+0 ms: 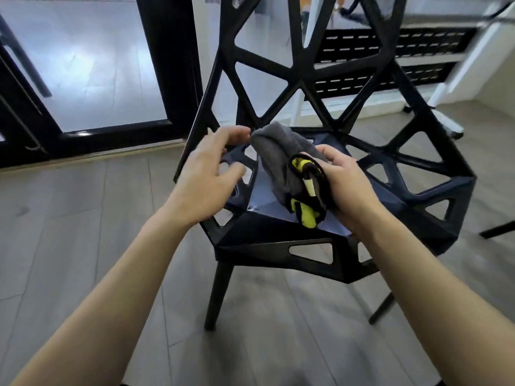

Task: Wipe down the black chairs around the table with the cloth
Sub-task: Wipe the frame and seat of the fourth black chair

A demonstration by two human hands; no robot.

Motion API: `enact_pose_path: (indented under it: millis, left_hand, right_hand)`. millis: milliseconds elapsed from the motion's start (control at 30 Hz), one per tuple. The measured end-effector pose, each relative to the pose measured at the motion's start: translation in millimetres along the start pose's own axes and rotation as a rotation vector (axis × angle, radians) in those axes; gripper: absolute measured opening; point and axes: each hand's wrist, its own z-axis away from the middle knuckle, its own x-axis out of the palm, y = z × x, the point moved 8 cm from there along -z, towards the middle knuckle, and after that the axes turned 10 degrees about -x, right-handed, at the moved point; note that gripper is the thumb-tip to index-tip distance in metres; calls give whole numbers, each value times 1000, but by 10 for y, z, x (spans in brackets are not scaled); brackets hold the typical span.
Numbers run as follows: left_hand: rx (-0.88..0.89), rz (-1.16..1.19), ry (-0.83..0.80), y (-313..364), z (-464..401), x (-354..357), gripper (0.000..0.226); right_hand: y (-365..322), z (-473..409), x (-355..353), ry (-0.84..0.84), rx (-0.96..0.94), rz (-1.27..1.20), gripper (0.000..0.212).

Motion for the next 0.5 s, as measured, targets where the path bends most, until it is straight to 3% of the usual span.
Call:
enact_pose_path:
  millis: [67, 100, 167, 233, 333, 400, 467, 500]
  left_hand:
    - [-102, 248, -272, 52, 44, 280, 57]
    - [-150, 318, -288, 41, 49, 345, 60]
    - [-236, 353, -186, 1, 24, 336, 60]
    - [-280, 396, -79, -26, -2, 258, 44]
    - [-223, 380, -17, 73, -25, 164, 38]
    - [-161, 369, 23, 214, -13, 126, 40]
    - [-121, 373, 83, 322, -13, 88, 41]
    - [-108, 361, 105, 358, -13, 71, 41]
  right_hand:
    - [79, 29, 69, -18, 104, -201, 28]
    - [95, 84, 159, -55, 166, -286, 34]
    - [95, 191, 263, -91, 274, -375, 41]
    - [81, 204, 267, -108, 304, -321, 49]
    - [-87, 145, 174, -102, 135, 56, 58]
    - [-345, 132, 116, -65, -110, 356, 43]
    - [-540, 153, 115, -63, -285, 493, 33]
    - [-594, 164, 124, -82, -330, 488, 37]
